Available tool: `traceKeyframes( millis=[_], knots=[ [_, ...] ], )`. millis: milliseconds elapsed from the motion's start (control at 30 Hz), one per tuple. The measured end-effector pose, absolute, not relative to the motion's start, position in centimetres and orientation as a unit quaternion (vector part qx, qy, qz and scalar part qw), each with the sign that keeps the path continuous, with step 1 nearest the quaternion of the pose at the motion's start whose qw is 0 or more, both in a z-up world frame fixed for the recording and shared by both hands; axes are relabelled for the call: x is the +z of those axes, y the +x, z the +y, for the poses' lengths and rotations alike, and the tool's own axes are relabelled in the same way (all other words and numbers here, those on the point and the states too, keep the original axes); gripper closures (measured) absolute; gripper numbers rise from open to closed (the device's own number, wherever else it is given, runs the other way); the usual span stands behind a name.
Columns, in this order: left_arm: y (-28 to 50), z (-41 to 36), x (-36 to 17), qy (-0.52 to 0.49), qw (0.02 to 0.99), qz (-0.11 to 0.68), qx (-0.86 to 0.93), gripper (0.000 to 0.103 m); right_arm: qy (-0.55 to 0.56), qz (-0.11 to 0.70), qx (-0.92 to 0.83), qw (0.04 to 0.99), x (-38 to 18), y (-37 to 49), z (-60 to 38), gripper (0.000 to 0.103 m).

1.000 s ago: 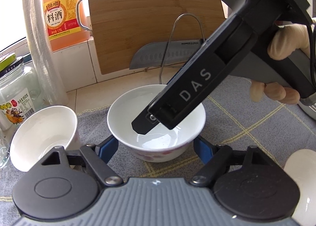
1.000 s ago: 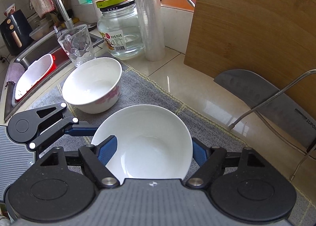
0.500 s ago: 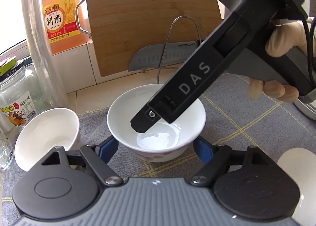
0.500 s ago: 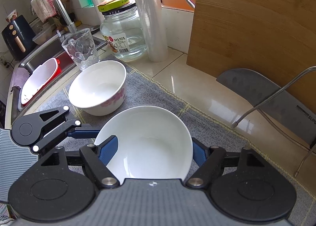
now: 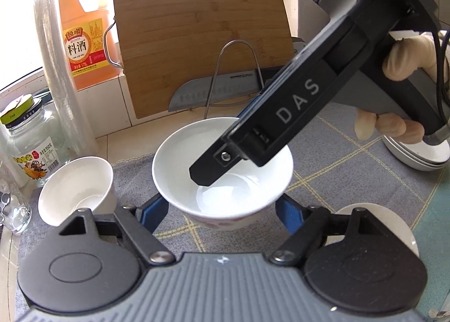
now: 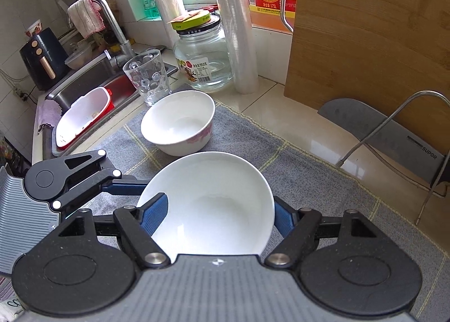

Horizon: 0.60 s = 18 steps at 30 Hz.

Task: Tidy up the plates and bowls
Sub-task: 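Lower the held bowl into the other white bowl with the right tool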

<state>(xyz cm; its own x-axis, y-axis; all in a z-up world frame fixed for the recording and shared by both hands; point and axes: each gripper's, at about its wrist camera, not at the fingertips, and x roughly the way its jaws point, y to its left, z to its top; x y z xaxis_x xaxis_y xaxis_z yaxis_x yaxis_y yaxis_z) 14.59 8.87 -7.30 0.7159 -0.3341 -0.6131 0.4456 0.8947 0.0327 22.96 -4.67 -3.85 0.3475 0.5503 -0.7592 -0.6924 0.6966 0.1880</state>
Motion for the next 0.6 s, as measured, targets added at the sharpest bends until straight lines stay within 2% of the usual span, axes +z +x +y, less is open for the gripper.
traceKeyframes(
  millis=[600],
  knots=[
    [7.7, 7.0, -4.7, 0.088, 0.917, 0.314, -0.231, 0.02, -0.082, 0.406, 0.386, 0.824, -1.4, 14.6, -7.8, 0.02]
  ],
)
